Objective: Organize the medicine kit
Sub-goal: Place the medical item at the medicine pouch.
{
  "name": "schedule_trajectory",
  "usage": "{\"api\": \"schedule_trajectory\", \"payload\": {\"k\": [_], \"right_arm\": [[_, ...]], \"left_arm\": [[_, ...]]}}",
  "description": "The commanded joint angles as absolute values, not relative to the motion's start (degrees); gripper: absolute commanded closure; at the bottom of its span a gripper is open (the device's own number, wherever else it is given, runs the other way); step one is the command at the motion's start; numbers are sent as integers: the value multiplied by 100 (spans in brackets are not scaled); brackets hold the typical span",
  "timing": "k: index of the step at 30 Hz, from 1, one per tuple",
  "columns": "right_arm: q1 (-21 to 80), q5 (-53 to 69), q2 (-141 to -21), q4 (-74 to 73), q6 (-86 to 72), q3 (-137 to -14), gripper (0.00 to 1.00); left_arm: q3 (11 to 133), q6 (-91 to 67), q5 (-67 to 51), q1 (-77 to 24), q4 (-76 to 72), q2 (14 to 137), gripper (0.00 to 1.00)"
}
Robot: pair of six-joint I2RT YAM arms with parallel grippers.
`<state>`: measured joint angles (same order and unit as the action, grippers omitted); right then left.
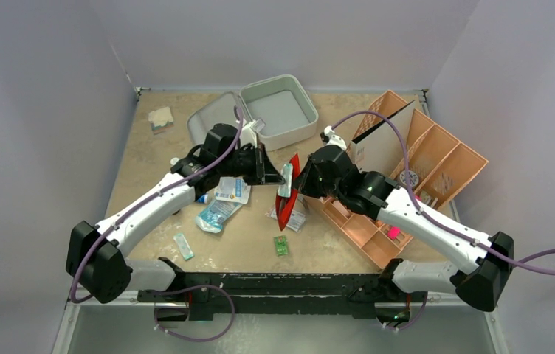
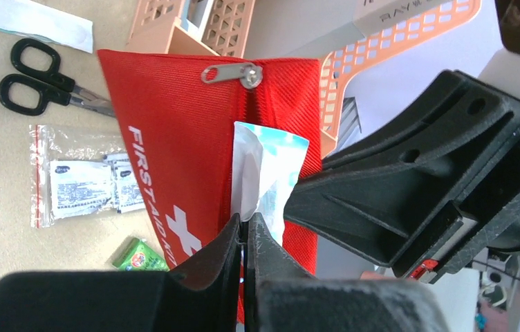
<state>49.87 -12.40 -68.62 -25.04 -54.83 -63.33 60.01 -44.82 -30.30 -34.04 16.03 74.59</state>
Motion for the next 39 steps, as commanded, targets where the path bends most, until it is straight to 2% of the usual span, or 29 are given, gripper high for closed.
{"api": "schedule_trajectory", "payload": {"k": [1,12,20,25,35,39], "right_arm": [[5001,-1352,-6831,-2375,-5497,-6554,100],[5000,-1628,-6726,-2414,-5593,-6419,100],[5001,-1463,-6733,-2288,-5619,-6336,100],[5001,-1551,-6665,-2371,-5588,-6326,100],[5001,-1832,-6460,-2604,-5511,-6149,100],[4998,-1802,-6424,-2579,-5481,-6134,100]], "left_arm": [[6374,-4140,-3129,-3591,1718,7532,100],[6913,-3880,-2892,-3794,3047,7788,100],[6880,-3915,-2985,-3816,2632,8007,100],[6944,-3903,-3133,-3814,2634,7973,78],[7091,-3960,-3510,-3816,2406,7418,59],[7057,-3964,-3408,-3810,2353,7188,57]]}}
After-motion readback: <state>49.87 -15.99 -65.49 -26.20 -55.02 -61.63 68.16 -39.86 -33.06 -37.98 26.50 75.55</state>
